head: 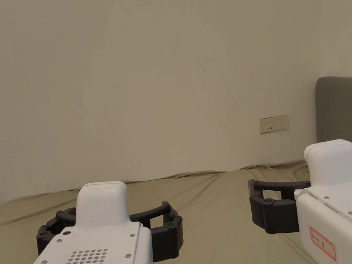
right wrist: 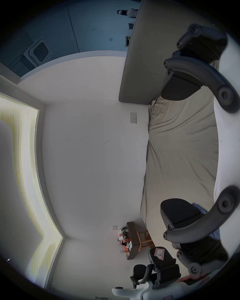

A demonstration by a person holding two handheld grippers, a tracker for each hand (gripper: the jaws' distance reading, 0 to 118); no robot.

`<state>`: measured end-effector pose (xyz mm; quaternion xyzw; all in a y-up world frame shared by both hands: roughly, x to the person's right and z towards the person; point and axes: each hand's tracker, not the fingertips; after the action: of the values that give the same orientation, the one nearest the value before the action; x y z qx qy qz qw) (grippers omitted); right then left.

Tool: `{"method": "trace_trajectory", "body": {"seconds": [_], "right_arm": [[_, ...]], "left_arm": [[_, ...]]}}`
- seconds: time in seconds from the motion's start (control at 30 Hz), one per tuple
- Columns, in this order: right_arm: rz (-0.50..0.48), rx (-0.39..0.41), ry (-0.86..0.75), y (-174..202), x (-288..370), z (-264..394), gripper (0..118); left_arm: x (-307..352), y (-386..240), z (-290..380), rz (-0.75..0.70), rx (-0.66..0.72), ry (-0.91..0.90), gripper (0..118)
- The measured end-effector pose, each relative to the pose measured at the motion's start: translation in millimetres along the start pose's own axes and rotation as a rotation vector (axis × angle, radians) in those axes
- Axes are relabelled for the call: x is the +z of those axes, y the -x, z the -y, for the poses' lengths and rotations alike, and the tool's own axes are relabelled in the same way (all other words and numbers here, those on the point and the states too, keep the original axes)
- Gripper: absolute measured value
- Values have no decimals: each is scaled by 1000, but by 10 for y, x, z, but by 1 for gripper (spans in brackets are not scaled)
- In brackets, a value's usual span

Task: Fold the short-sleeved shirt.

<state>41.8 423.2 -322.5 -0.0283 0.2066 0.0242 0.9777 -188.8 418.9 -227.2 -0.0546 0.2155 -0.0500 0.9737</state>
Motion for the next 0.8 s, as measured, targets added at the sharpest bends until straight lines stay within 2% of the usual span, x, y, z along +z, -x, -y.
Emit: {"method": "trace_trajectory", "body": {"seconds": [0.27, 0.8], "right_arm": [[8, -16, 5, -25, 5, -11, 118], [13, 4, 12, 21, 36, -22, 118]], "left_arm": [[1, 3, -6, -2, 4, -10, 118], [25, 13, -2, -16, -9, -8, 118]]}}
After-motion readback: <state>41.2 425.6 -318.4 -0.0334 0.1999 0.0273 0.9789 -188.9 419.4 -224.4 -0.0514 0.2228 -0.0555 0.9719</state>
